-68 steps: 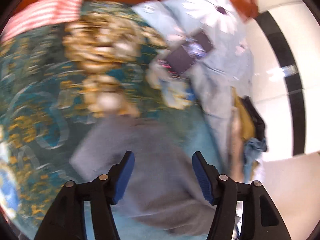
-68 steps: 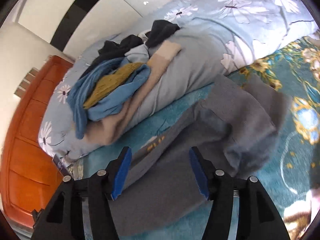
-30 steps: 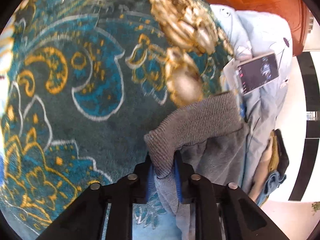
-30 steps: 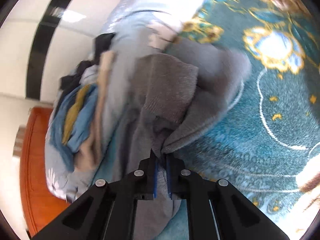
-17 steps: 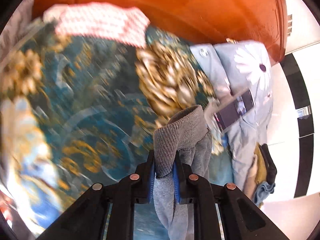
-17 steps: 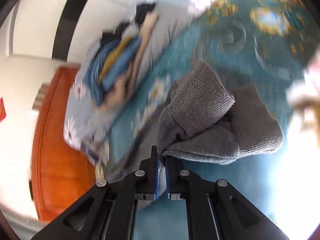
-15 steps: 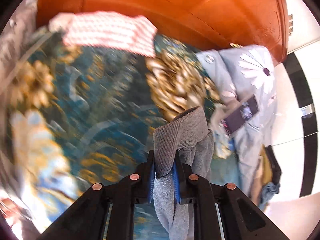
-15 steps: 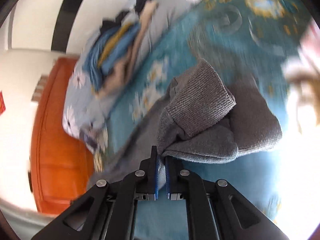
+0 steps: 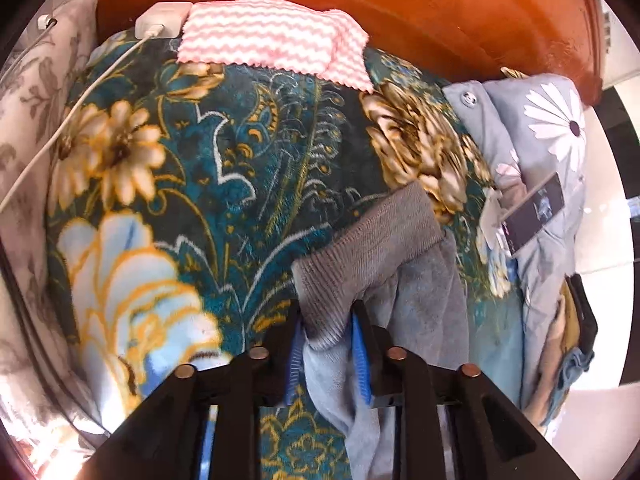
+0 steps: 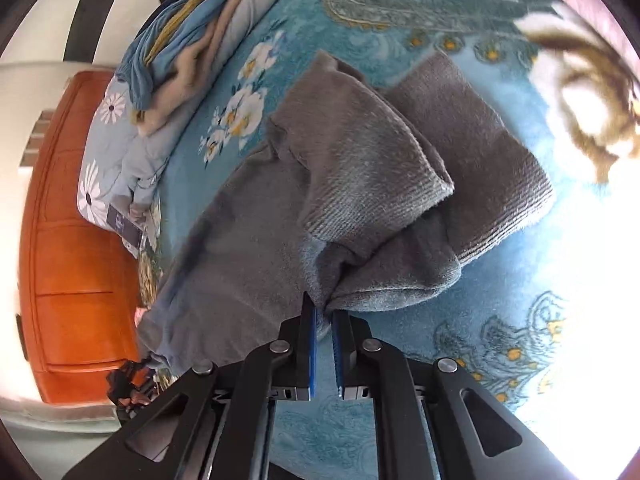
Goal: Fold clothes
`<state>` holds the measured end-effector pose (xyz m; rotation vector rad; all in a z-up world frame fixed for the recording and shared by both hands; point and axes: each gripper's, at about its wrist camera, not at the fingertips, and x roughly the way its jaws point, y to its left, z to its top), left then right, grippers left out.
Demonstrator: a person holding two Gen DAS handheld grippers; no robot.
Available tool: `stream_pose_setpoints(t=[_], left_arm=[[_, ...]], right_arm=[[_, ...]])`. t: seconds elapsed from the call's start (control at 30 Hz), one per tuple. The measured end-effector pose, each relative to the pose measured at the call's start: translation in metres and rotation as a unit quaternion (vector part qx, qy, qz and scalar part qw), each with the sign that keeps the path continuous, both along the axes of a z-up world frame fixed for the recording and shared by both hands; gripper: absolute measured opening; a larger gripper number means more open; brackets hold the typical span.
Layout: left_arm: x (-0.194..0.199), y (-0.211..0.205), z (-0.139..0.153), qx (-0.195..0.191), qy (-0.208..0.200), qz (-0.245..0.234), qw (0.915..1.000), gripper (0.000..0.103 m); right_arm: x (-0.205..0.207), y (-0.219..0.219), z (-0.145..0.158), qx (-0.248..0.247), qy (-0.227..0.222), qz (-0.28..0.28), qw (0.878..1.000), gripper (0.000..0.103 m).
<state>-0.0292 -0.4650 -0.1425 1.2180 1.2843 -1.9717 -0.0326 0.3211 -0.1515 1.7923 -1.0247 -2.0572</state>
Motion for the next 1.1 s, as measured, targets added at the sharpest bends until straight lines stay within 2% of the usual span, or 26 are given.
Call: stream_pose_setpoints(t=[0.13,0.2,0.23,0.27,0.3,0.43,0.47,0.5,0.6,0.7,0.83,0.9,0.97,1.0,1.1], left_arm=[[0.022,0.012,0.014,0.01,0.013,-0.009,0.9998,0.051],[0.032,0.02,0.021,0.004,0.021,-0.005,0.9998,0.052],[0.034,0.026,0.025,0.001,0.027,-0.009,0.9996,0.052],[0.034,0.034,0.03,-0.002,0.033,-0.014,0.9994,0.053],[0.033,0.046,0.034,-0.003,0.041,-0.024,0.9989,0.053],[0.019,0.104,0.049,-0.013,0.069,-0.082,0.9942,0.056],[0.014,0.122,0.052,-0.02,0.072,-0.103,0.9919,0.057],[0.01,0.14,0.056,-0.027,0.075,-0.124,0.9891,0.059],[-0.001,0.198,0.051,-0.032,0.068,-0.187,0.9794,0.061],[0.001,0.247,0.033,-0.03,0.049,-0.227,0.9722,0.061],[0.004,0.312,0.009,-0.026,0.023,-0.277,0.9602,0.061],[0.011,0.331,0.005,-0.053,0.016,-0.293,0.9546,0.061],[0.017,0.341,0.0,-0.072,0.01,-0.309,0.9484,0.061],[0.019,0.342,-0.002,-0.073,0.009,-0.313,0.947,0.061],[0.029,0.342,-0.003,-0.076,0.008,-0.312,0.9469,0.061]], right_arm=[[0.006,0.009,0.022,0.045,0.02,0.032,0.998,0.018],[0.009,0.021,0.035,0.069,0.047,0.036,0.996,0.03],[0.007,0.026,0.04,0.08,0.062,0.033,0.994,0.032],[0.004,0.031,0.045,0.09,0.078,0.03,0.992,0.04],[-0.002,0.036,0.047,0.096,0.086,0.022,0.991,0.046],[-0.025,0.051,0.037,0.091,0.094,-0.028,0.991,0.05],[-0.029,0.054,0.032,0.086,0.095,-0.039,0.991,0.058],[-0.033,0.055,0.026,0.075,0.092,-0.044,0.992,0.06],[-0.041,0.056,0.005,0.042,0.074,-0.063,0.994,0.06],[-0.043,0.06,-0.014,0.004,0.049,-0.096,0.994,0.06],[-0.036,0.06,-0.02,-0.054,0.042,-0.138,0.988,0.058],[-0.032,0.056,-0.015,-0.073,0.053,-0.131,0.987,0.042],[-0.03,0.051,-0.011,-0.079,0.064,-0.119,0.988,0.033],[-0.031,0.047,-0.009,-0.077,0.068,-0.111,0.988,0.023],[-0.032,0.043,-0.001,-0.069,0.08,-0.099,0.989,0.011]])
